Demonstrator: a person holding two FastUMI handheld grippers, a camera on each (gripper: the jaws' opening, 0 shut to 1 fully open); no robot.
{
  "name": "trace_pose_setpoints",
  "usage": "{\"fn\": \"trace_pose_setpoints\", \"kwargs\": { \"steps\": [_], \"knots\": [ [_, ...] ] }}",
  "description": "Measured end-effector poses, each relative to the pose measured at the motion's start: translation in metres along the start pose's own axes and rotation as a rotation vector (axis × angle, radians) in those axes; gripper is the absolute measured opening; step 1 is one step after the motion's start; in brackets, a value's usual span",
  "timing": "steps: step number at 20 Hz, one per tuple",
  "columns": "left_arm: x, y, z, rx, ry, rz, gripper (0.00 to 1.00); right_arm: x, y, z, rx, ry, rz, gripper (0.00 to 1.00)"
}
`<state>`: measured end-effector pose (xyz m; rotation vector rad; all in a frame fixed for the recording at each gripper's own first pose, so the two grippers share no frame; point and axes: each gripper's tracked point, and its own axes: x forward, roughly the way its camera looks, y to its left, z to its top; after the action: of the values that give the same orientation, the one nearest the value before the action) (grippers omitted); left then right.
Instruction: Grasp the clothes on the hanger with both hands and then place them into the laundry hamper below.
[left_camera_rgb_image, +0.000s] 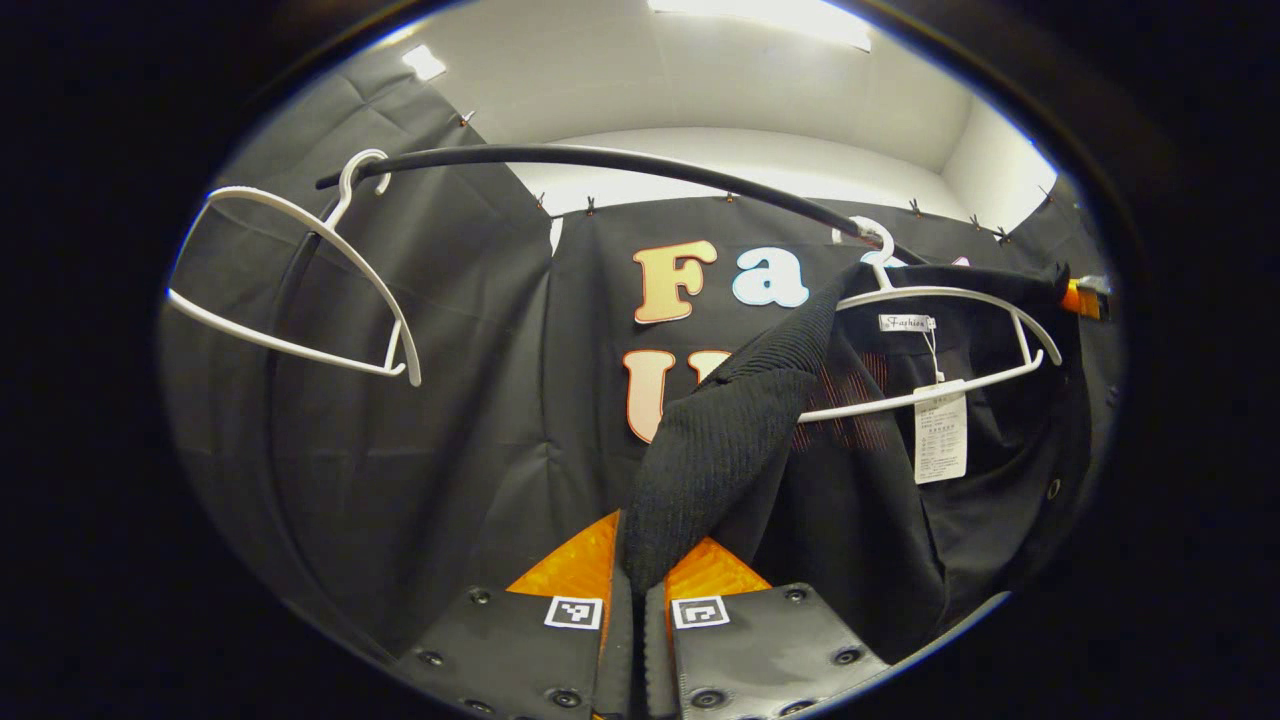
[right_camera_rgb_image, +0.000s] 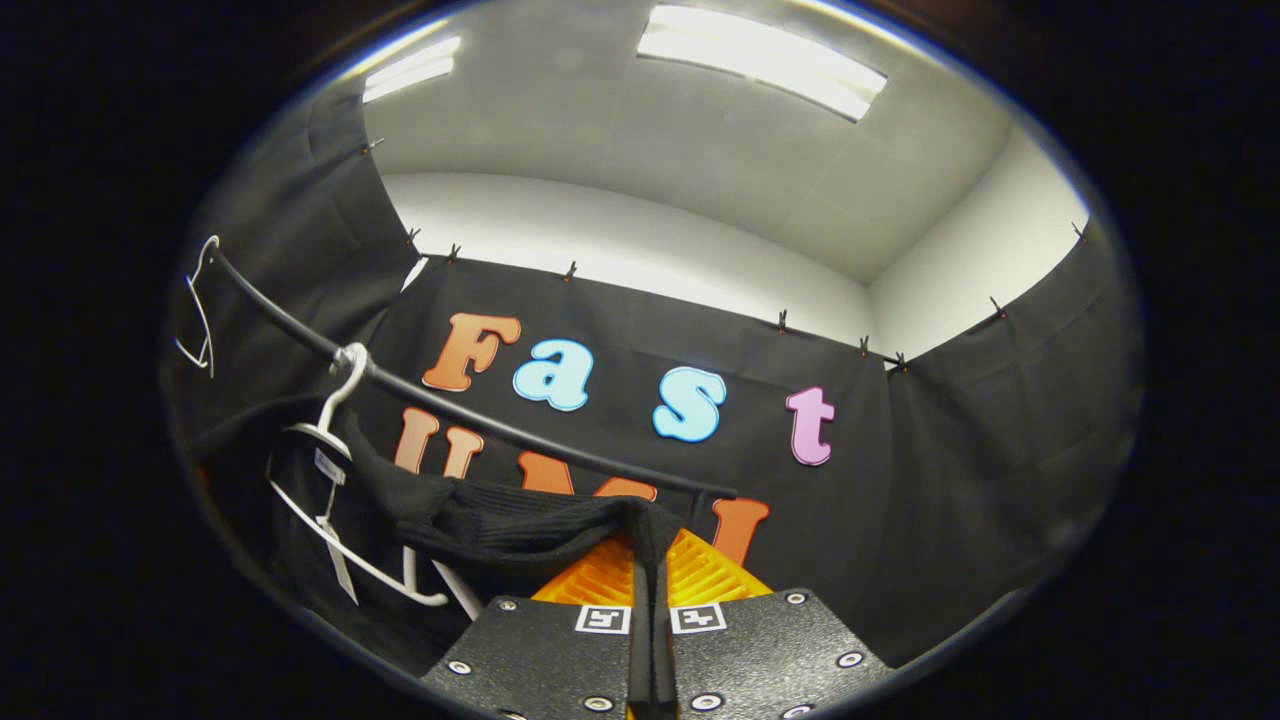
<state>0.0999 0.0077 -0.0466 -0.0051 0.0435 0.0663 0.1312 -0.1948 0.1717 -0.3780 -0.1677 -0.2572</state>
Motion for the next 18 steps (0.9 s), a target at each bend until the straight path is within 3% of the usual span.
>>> {"fn": "trace_pose_setpoints", "kwargs": {
  "steps": [2, 6, 9, 18],
  "knots": [
    [0.000, 0.001, 0.001, -0.010, -0.004, -0.005, 0.09, 0.003, 0.008, -0.037, 0.019, 0.057, 0.007, 0.00],
    [-0.001, 0.000, 0.002, -0.006, -0.006, -0.010, 0.12, 0.000, 0.035, -0.096, 0.079, 0.152, 0.058, 0.00],
    [0.001, 0.003, 0.000, 0.006, -0.004, 0.008, 0.12, -0.005, 0.064, -0.125, 0.102, 0.171, 0.108, 0.01],
    [0.022, 0.013, -0.005, 0.000, 0.038, 0.011, 0.12, -0.090, 0.176, -0.121, 0.165, 0.168, 0.273, 0.01]
  ]
}}
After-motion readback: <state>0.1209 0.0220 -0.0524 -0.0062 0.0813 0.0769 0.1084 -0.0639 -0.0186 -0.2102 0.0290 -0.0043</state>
